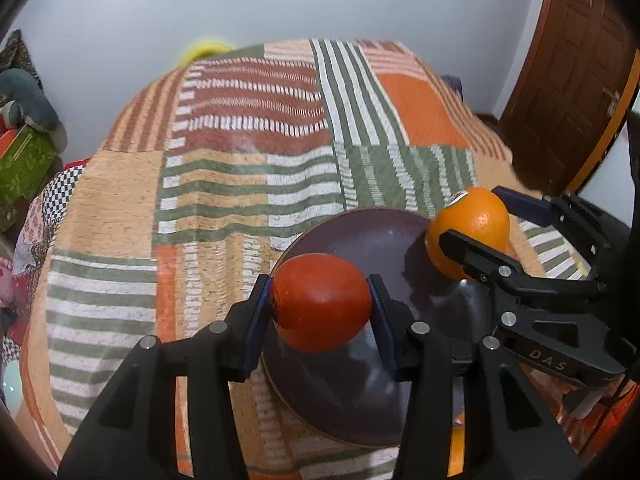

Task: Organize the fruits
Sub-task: 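Lower the tomato onto the purple plate with left while right lowers the Dole orange there, then open both grippers and lift them away from the plate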

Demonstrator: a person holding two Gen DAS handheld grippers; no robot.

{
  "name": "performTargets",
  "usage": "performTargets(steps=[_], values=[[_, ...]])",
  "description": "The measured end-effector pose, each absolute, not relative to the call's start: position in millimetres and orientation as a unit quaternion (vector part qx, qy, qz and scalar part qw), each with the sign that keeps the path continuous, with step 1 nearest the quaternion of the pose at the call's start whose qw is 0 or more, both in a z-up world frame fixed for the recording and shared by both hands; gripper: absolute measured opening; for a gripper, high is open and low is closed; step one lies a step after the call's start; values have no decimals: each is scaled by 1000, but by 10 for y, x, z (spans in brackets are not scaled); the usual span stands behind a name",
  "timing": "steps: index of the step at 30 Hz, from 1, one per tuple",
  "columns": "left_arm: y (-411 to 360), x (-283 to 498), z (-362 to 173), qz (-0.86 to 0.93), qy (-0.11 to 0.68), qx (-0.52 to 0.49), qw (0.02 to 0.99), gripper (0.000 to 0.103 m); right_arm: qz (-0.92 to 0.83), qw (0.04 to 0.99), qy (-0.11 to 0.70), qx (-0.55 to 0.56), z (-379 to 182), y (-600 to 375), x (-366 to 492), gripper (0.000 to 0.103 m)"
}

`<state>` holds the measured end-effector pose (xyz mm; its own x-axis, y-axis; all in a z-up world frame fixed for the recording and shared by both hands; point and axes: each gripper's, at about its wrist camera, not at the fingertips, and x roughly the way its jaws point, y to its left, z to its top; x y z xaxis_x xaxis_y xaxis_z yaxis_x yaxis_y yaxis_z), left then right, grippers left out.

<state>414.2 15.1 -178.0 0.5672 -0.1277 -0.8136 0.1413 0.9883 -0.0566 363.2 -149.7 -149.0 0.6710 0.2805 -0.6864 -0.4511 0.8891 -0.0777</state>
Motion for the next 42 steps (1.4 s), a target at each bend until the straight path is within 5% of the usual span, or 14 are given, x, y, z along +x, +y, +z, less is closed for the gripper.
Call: performTargets(steps=[6,14,18,20,42], values=[[108,4299,-1979,-86,486,24,869,47,221,899,360,-113,-1492,-1457,3728,44],[100,4373,-2135,-87,519,13,850,47,240,891,368,-114,-1488,-1434,3693,46],[108,4324,-2038,-79,498,14,864,72,243,888,379,-95,-1503,-1505,3668,51],[124,4275,-1955,-75,484,13,872,75,240,888,381,-93,-1509,-1529,3626,54],[249,2793,-1040,-76,400,23,913,81,227,907,348,-65,-1056,-1825,2472,63]])
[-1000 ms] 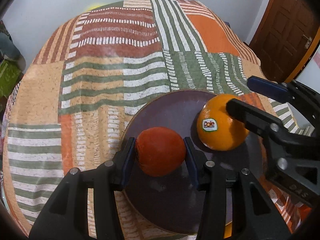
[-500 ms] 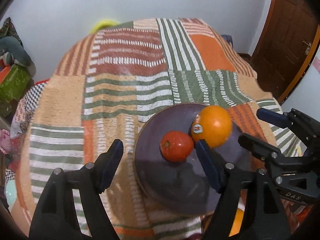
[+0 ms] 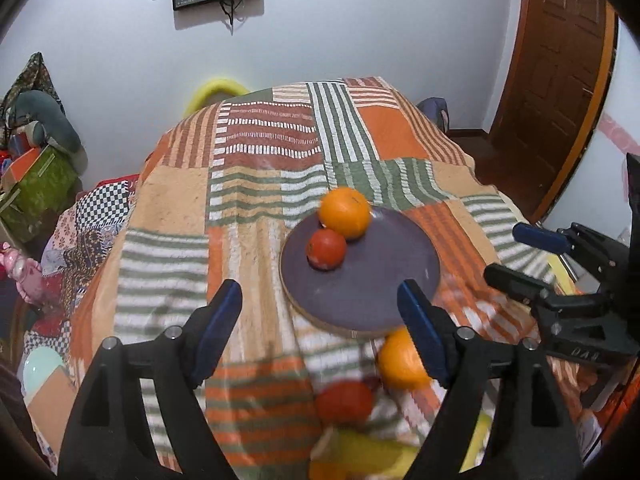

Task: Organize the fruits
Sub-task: 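Open both grippers and lift them away from the plate, then close the right gripper around the yellow-green gourd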

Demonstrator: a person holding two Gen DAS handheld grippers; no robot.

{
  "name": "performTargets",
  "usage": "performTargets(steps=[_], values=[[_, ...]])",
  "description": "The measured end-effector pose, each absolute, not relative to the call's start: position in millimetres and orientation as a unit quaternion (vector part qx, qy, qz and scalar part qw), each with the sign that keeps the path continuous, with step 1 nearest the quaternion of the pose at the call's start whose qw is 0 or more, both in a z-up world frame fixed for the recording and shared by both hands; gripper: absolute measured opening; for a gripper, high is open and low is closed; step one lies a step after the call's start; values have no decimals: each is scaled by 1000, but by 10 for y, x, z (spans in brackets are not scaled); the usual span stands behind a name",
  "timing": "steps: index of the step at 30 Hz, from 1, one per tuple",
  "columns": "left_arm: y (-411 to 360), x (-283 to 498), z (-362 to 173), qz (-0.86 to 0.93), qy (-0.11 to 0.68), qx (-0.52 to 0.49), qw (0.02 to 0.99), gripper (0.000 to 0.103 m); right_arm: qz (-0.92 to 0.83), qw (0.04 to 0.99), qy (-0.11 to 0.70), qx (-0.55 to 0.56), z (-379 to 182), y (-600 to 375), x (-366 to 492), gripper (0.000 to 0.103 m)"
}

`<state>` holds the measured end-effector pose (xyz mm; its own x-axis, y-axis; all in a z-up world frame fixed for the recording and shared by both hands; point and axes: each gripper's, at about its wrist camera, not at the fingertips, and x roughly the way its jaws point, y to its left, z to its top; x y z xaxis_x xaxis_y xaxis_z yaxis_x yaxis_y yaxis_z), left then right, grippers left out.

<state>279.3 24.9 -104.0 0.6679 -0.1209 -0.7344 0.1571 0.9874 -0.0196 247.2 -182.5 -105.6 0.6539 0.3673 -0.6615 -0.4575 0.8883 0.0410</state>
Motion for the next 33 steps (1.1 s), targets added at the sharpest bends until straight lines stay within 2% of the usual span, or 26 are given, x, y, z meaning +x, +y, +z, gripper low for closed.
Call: performTargets(steps=[4,18,26,33], values=[[288,2451,-1128,-80,410,24,908,81,220,910,345,-68,-1054,-1887,2192,70],[386,1665,-1834,-75,475,9,877,81,208,891,392,-101,-1478,-1976,1473,70],[189,1490,-2094,-89,494,44,864,81,208,873,428,-109,-1809,-1943,1258,70],[142,1458,-2246,-91,515,13,852,82,222,859,449,-104,-1973,-1810,1202,72]])
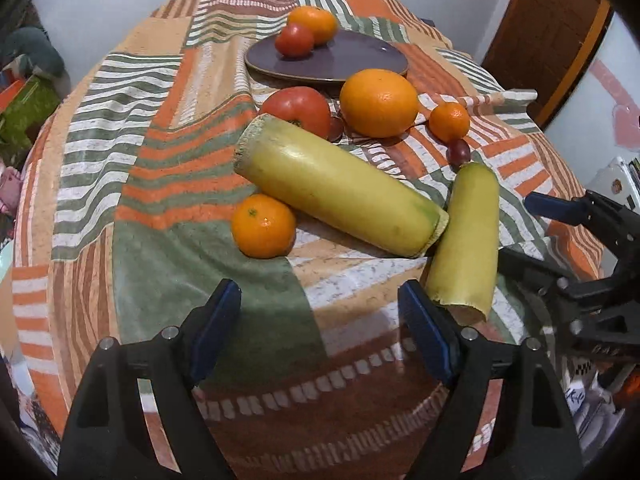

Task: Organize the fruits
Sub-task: 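Close the right gripper around the yellow-green gourd, then grasp the large orange with the left gripper while the right lifts the gourd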

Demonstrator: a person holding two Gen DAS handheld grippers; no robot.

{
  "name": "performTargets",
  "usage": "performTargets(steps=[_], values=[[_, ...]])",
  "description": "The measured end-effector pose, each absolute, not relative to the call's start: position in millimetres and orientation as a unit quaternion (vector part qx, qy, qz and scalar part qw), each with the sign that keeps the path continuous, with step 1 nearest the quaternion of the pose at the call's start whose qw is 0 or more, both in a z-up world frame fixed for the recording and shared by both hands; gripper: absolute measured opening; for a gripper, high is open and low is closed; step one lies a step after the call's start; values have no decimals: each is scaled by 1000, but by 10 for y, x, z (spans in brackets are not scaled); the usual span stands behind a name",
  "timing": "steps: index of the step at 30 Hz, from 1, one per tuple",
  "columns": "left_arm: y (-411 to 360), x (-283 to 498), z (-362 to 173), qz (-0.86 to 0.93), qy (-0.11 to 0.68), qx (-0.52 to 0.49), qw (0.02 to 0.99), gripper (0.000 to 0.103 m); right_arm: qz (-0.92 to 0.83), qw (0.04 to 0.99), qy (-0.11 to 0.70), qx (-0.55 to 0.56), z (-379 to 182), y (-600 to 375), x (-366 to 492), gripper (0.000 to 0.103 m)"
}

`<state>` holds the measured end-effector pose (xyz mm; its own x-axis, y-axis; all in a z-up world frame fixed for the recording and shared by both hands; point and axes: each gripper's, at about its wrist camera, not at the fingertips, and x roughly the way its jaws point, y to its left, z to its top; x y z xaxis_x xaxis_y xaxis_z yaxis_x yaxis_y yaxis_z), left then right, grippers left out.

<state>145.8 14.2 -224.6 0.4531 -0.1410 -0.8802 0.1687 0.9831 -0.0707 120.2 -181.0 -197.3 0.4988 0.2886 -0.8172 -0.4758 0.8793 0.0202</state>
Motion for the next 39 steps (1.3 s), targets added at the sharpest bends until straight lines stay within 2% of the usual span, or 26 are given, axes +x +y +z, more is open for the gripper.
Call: performTargets(steps=[3,16,29,34,36,39], values=[[24,1393,-2215,-98,508,38,855,82,216,863,445,-102,-1958,-1830,1189,73],[-483,1383,-2135,-153,498,22,853,82,190,881,429,-53,-1670,-2192,1242,73],[106,1303,-2006,-107,482,5,869,83,225,856,461,-60,-1903,-1756,1418,73],[279,1336,-1993,-92,483,-23,870,83,243,845,473,-58,-1984,-1720,1427,63],[275,1368,-1966,-90,480,-26,873,83,258,840,474,-59,-1987,-1689,1415,49],[205,1430,-1896,-94,472,-24,876,83,261,842,467,-71,-1973,-1663,1383,44]])
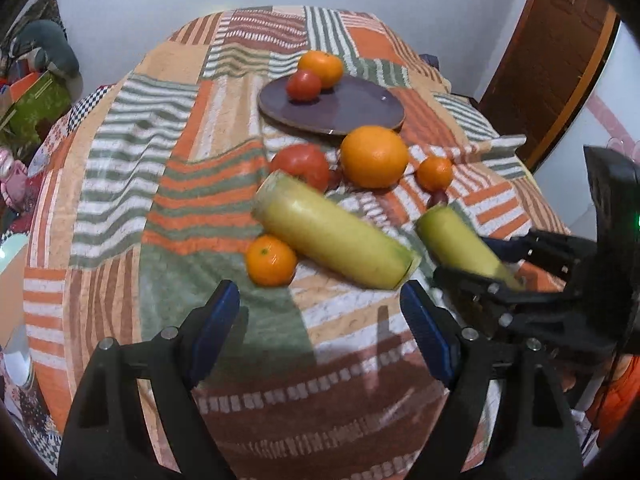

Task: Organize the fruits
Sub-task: 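Grasp the large orange with the left gripper while the right lifts the gourd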

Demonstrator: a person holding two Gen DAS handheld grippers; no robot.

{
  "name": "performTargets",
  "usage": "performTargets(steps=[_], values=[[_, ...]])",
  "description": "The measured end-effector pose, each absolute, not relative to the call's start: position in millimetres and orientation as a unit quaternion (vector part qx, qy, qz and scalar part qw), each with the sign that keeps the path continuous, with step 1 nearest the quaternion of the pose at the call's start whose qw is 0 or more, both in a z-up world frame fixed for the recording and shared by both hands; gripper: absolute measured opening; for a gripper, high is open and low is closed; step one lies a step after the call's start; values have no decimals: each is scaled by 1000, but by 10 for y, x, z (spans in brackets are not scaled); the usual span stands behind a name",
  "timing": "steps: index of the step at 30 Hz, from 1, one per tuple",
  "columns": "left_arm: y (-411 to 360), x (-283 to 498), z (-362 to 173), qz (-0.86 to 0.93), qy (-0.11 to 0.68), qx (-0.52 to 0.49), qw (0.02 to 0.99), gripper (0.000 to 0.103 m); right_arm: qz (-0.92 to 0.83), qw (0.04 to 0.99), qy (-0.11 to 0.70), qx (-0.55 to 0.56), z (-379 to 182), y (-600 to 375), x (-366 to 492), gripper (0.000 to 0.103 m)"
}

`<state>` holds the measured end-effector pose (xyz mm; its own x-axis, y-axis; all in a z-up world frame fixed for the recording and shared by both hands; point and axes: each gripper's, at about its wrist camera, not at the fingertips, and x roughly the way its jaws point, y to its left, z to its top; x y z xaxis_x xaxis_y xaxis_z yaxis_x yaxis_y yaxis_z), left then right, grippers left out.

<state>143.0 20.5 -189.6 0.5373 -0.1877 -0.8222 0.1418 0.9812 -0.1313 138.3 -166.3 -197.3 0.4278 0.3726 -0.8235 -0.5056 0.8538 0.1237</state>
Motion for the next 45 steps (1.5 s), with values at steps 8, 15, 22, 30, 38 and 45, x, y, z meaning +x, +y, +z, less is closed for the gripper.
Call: performTargets(steps=[8,15,22,30,38,45], values=[[48,1530,-1799,-106,458,-17,883,83,262,842,463,-85,-1887,-1899,1371,35],[-22,1582,-1874,-112,467,-11,877,83,261,834,478,-91,-2020,-1794,1522,35],[-22,1695,-1774,-113,460,-5,881,83,259,850,452,-75,-1897,-1887,1505,34],[-238,2028,-1715,-126,456,7,881,83,245,874,417,-49,-1622,-2158,1601,34],[-444,2471,-1845,-132,477,25,869,83,232,887,398,-29,-1511,-2330,1764,34],[-561,2746,-2034,-132,501,35,854,83,231,888,398,-13,-1544,-2438,1925,34]])
